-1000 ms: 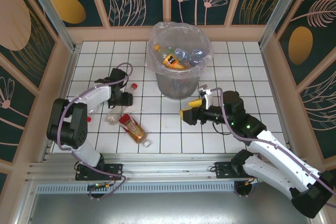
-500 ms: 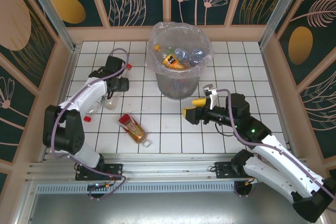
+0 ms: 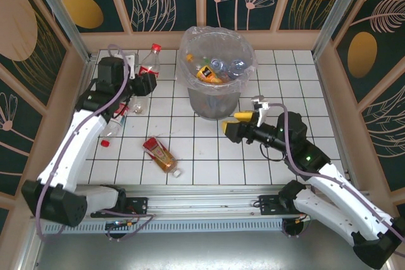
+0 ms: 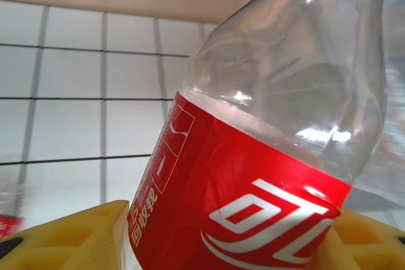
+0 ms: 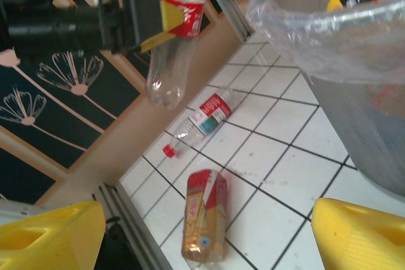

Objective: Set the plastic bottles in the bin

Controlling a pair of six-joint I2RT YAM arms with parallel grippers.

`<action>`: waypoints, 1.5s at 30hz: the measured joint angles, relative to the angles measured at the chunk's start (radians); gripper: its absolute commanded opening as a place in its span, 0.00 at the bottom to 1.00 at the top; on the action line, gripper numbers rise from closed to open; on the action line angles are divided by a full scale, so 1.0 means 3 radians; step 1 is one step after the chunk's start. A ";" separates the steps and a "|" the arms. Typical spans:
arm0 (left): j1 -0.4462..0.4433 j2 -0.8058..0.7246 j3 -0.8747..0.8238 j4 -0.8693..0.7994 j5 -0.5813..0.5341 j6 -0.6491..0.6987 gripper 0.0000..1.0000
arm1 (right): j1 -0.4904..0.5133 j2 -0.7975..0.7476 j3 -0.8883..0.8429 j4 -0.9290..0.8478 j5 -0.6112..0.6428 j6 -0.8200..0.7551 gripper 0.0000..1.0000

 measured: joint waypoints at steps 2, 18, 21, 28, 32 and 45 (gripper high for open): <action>-0.0001 -0.0230 -0.0188 0.0128 0.0254 -0.0061 0.58 | 0.0000 0.0058 0.0058 0.0081 -0.0006 0.0069 0.88; -0.0300 -0.1047 -0.1294 0.1354 0.1548 -0.0839 0.58 | 0.0434 0.1303 0.0809 0.0778 -0.0151 0.0178 0.94; -0.0397 -0.1047 -0.1386 0.1500 0.1638 -0.0942 0.59 | 0.0492 0.1539 0.0935 0.0888 -0.0153 0.0177 0.94; -0.0678 -0.0944 -0.1441 0.1667 0.1736 -0.1054 0.58 | 0.0568 0.2003 0.1293 0.0955 -0.0174 0.0151 0.92; -0.0781 -0.0861 -0.1450 0.1734 0.1734 -0.1078 0.58 | 0.0589 0.2136 0.1399 0.0975 -0.0173 0.0140 0.81; -0.0832 -0.0820 -0.1448 0.1853 0.1742 -0.1044 0.93 | 0.0582 0.2146 0.1425 0.0977 -0.0092 0.0131 0.51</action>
